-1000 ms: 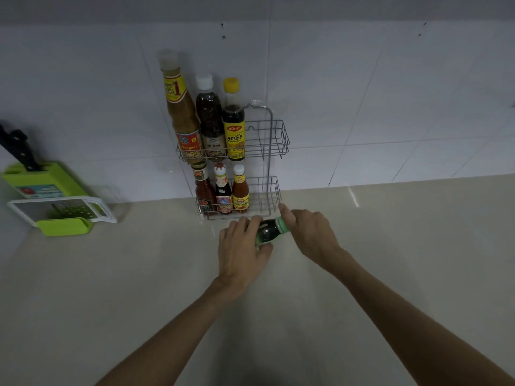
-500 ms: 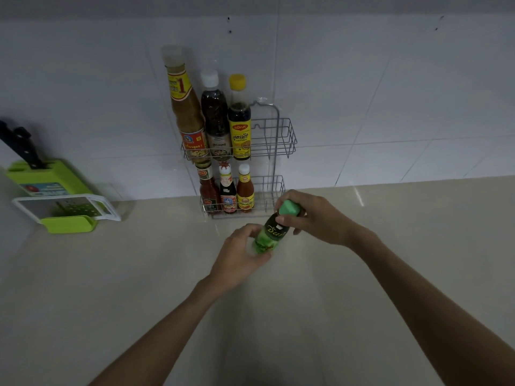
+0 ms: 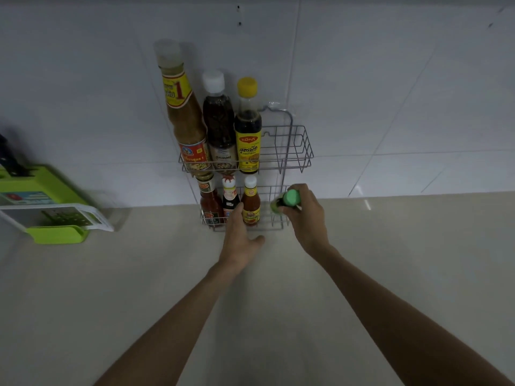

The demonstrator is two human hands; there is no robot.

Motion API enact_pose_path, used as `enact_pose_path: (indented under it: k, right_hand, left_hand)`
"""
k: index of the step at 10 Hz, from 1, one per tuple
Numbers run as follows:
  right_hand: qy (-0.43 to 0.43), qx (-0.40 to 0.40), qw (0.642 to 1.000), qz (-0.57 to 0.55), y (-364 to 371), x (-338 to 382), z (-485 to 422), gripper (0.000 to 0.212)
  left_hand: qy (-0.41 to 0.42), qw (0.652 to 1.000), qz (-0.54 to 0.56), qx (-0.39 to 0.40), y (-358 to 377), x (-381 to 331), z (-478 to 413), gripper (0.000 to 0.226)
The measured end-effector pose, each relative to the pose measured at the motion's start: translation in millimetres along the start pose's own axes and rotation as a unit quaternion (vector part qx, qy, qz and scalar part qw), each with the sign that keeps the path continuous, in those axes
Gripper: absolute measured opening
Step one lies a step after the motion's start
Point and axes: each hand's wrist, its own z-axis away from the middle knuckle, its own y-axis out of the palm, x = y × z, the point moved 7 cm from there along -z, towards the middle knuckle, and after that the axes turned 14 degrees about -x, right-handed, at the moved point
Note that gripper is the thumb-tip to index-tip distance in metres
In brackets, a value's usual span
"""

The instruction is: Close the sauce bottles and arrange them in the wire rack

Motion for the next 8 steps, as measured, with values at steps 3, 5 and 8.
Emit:
enact_pose_path:
  k: [3,5,8]
  right_hand:
    - [0.001,0.152,0.982,0.113,65.7,-35.8,-36.9,0.042]
    - [0.012,0.165,0.974,0.153,77.5,-40.0,-24.8,0.048]
    - [0.008,0.233,0.941,0.245,29.7,-50.2,43.2,0.078]
  left_hand:
    - [-0.024,1.0,0.004,0.007,18.0,15.8,-24.0,0.083]
    - [-0.02,0.998,0.02,0.058,13.9,17.1,-27.1,0.085]
    - [0.031,0.974,-0.198,0.101,-18.3,1.3,1.3,0.067]
